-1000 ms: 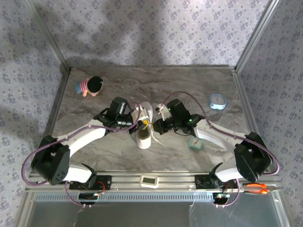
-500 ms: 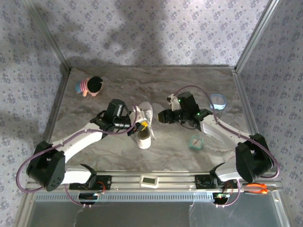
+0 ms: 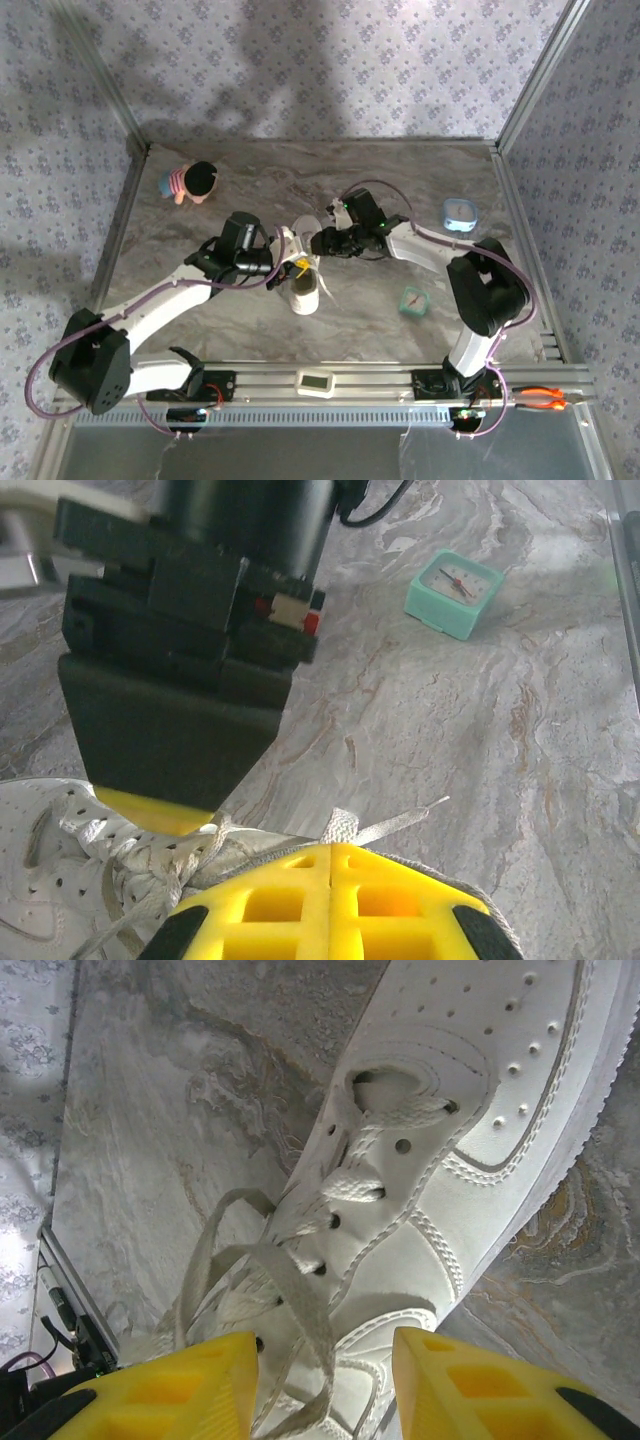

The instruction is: Tie the shoes

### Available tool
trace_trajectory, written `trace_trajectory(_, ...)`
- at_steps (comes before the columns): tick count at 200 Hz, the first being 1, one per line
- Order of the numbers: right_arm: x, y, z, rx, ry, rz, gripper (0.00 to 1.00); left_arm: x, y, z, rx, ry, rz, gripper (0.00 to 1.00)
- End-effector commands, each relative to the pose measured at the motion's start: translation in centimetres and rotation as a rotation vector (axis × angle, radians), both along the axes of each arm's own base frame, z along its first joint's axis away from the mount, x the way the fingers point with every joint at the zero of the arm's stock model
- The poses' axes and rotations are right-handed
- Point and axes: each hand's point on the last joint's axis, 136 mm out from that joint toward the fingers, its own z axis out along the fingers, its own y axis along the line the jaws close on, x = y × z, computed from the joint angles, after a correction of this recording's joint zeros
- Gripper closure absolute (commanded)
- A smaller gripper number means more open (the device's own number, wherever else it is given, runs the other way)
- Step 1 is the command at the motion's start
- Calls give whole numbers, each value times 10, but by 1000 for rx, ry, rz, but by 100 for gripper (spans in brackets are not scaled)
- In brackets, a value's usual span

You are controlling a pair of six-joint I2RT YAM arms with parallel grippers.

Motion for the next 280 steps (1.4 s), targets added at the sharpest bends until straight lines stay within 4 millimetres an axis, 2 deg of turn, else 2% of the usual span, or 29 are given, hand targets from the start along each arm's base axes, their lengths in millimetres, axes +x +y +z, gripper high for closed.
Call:
trace_trajectory(1, 5, 7, 5, 21, 18, 5, 59, -5, 3, 6, -10, -8, -9, 100)
trace_trajectory(28, 4, 10, -2, 20, 37, 19, 61, -2, 5, 6, -16, 7, 8, 100)
trace_trajectory(43, 4, 13, -4, 33, 43, 30, 65, 1, 6, 7, -28, 29, 17, 100)
trace_trajectory(73, 5, 18, 1, 78, 38, 64, 90, 6, 8, 8, -39, 45, 38, 100)
trace_trajectory(93, 5, 16, 8, 74, 5, 75, 100, 12, 9, 10, -43, 62, 58, 100)
trace_trajectory(175, 1, 5, 41, 26, -179, 127, 100, 38, 3, 13, -47, 156, 125, 100)
trace_trajectory(214, -3, 6, 53, 46, -233, 142, 100, 50, -2, 6, -40, 211, 161, 100)
trace_trajectory(280, -12, 4, 54, 85, -221, 158, 100, 72, -4, -11, -55, 270, 267, 100)
